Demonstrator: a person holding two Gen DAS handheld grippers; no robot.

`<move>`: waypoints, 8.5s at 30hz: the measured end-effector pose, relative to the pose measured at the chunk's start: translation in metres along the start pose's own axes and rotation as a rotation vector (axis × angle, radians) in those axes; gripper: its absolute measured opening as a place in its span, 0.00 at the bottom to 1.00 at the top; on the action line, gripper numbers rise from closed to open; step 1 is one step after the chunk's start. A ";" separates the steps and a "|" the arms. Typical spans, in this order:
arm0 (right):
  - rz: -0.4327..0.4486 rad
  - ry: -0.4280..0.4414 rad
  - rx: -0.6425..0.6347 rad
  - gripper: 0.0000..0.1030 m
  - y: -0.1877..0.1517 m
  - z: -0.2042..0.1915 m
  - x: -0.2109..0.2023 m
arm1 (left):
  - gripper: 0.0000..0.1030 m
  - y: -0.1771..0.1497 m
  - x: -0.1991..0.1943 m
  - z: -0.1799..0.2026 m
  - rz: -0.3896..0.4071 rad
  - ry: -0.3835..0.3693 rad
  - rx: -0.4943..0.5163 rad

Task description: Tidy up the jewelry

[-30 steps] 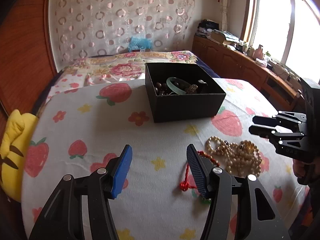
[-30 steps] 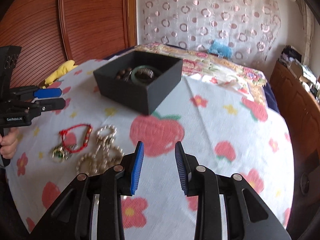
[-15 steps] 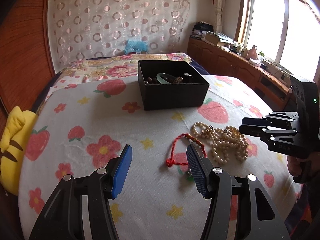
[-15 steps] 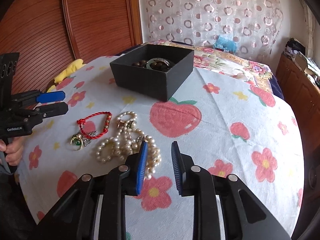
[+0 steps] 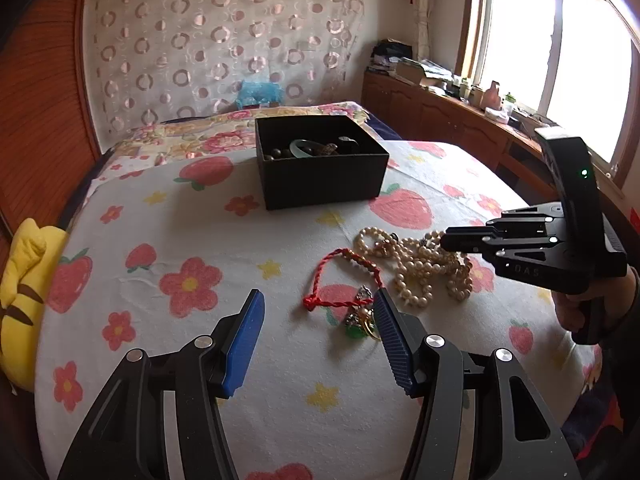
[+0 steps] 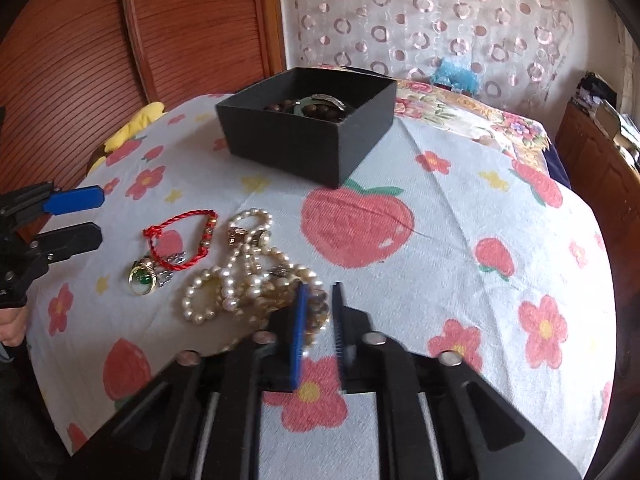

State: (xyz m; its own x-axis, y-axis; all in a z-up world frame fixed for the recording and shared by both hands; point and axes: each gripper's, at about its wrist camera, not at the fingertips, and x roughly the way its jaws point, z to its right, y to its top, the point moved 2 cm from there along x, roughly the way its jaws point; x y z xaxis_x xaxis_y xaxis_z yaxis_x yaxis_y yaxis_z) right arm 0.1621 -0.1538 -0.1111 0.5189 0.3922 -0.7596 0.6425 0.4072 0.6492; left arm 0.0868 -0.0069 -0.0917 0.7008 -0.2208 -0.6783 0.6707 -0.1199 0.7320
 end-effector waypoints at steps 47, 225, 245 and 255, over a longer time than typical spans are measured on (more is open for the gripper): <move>0.207 -0.087 -0.023 0.08 0.015 0.002 -0.086 | 0.02 0.005 0.005 0.002 -0.019 -0.056 -0.009; 0.054 -0.013 -0.001 0.05 0.007 -0.003 -0.016 | 0.02 0.026 0.049 -0.028 -0.096 -0.007 0.042; 0.270 -0.043 -0.078 0.05 0.100 -0.011 -0.089 | 0.02 0.053 0.017 -0.017 0.029 -0.025 0.065; 0.329 -0.087 -0.117 0.05 0.129 -0.009 -0.112 | 0.02 0.064 0.013 -0.018 0.060 -0.036 0.063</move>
State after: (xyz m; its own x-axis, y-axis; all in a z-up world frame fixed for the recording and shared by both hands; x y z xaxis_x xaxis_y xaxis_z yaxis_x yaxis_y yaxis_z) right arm 0.1823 -0.1376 0.0580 0.7367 0.4480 -0.5066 0.3671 0.3643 0.8559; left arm 0.1429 0.0001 -0.0548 0.7296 -0.2636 -0.6310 0.6102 -0.1655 0.7747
